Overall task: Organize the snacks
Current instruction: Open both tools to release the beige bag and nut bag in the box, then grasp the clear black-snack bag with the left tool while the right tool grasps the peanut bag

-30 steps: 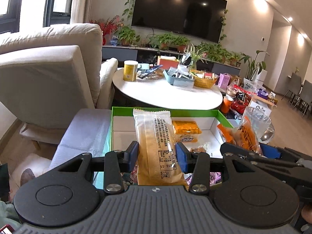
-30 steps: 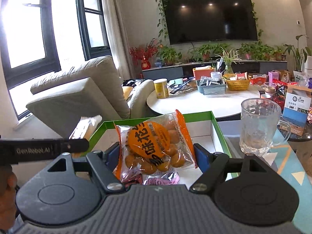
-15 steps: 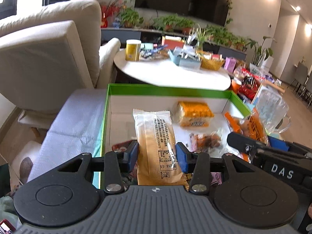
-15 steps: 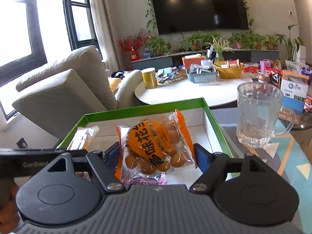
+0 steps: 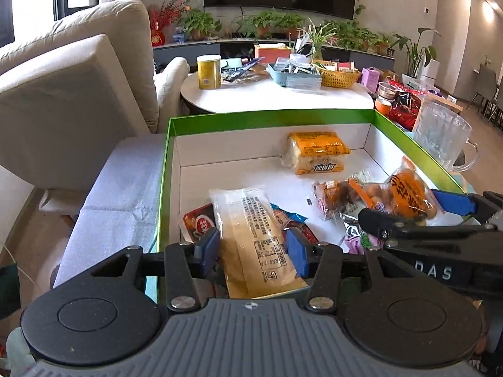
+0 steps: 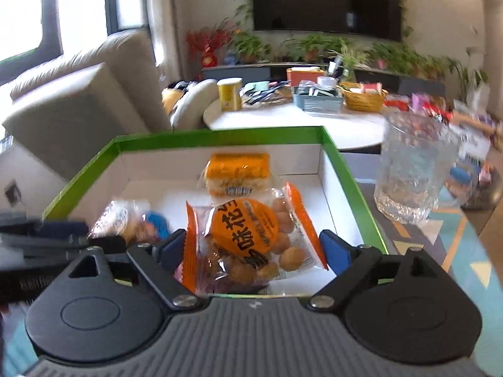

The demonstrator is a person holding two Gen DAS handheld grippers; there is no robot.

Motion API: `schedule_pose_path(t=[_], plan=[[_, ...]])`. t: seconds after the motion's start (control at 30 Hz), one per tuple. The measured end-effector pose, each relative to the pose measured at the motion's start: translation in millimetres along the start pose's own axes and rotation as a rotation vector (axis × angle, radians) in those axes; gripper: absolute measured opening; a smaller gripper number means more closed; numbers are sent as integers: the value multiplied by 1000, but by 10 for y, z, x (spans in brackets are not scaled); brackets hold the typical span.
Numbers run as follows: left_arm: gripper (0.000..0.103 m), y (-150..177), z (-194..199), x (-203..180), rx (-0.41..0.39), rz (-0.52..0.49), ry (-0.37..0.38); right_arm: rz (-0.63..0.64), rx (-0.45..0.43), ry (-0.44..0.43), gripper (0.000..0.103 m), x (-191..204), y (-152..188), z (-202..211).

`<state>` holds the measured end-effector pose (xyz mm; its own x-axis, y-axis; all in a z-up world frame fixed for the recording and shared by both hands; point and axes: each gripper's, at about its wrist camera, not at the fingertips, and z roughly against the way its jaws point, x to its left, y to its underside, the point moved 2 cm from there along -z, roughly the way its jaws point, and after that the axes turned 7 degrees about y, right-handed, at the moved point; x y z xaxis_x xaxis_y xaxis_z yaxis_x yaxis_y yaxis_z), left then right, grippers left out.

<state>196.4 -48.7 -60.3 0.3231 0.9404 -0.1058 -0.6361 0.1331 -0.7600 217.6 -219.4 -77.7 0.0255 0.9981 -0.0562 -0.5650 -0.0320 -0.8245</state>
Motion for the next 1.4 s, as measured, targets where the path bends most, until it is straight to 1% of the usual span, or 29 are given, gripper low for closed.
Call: schedule_pose_path(t=[0.13,0.3,0.47,0.53,0.57,0.6,0.67,0.73,0.8,0.87,0.9,0.93,0.97,1.07,1.17,1.27,1.33,1.4], plan=[[45,14,69,72,3,17,20,-6,23,-23,65,-17,23,83],[45,53,162,113,20,35,53,-30,40,-28,65,-2,68,169],[45,118,248,100,41,20,73,-47,55,-39,65,2,141,294],[45,156,305,97,47,29,85,-49,53,-45,65,-9,166,343],[45,167,343,108,52,44,97,-51,39,-40,65,-22,154,365],[45,168,383,131,55,58,106,-60,6,-25,65,-46,158,415],[43,149,501,199,52,87,106,-81,-112,38,65,-106,147,590],[43,138,668,280,19,100,106,-68,-203,70,65,-160,132,775],[46,139,855,379,-26,113,121,-41,-229,60,65,-206,143,891],[47,188,1002,480,-52,127,95,-36,-219,43,65,-251,198,966],[47,224,1041,522,-56,131,79,-45,-213,35,65,-278,241,995],[50,283,1058,574,-48,137,65,-56,-205,25,65,-303,285,1015],[51,333,1049,602,-31,146,55,-69,-190,12,65,-330,342,1034],[51,517,887,715,63,213,11,-112,-142,-6,65,-393,493,1050],[51,639,737,755,124,303,-5,-122,-106,21,65,-411,624,1094],[51,635,673,737,132,361,15,-122,-86,55,65,-463,728,1125],[51,614,605,699,130,368,2,-117,-73,71,65,-508,792,1128],[51,610,550,654,140,369,-40,-116,-53,87,65,-568,860,1117]])
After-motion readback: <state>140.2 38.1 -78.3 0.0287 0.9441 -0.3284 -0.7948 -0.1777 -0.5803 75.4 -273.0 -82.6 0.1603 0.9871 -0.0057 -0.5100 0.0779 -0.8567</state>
